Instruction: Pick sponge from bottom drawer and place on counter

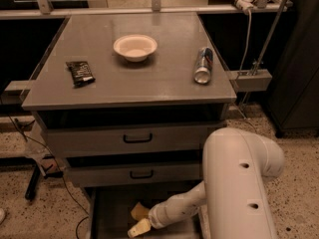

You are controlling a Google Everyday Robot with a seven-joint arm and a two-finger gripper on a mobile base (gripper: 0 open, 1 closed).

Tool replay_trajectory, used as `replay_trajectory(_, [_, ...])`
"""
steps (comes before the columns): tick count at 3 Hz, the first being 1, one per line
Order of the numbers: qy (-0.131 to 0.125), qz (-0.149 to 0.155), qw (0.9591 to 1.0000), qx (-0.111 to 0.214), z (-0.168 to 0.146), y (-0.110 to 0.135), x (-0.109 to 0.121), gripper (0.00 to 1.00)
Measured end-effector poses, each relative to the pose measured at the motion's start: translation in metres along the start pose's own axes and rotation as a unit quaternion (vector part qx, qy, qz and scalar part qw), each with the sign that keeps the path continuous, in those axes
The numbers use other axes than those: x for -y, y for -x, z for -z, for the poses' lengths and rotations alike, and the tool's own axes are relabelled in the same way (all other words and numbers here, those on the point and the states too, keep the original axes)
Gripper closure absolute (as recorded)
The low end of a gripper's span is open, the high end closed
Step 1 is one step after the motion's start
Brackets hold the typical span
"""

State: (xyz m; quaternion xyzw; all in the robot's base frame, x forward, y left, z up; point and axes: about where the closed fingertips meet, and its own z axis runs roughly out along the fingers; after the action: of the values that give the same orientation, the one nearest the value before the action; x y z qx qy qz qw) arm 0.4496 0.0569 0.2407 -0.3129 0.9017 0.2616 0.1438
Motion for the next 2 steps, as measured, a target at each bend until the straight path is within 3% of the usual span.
replay_trajectory(2, [0.012,0.014,0.9998,-0.002,-0.015,-0.002,-0.002,0.0])
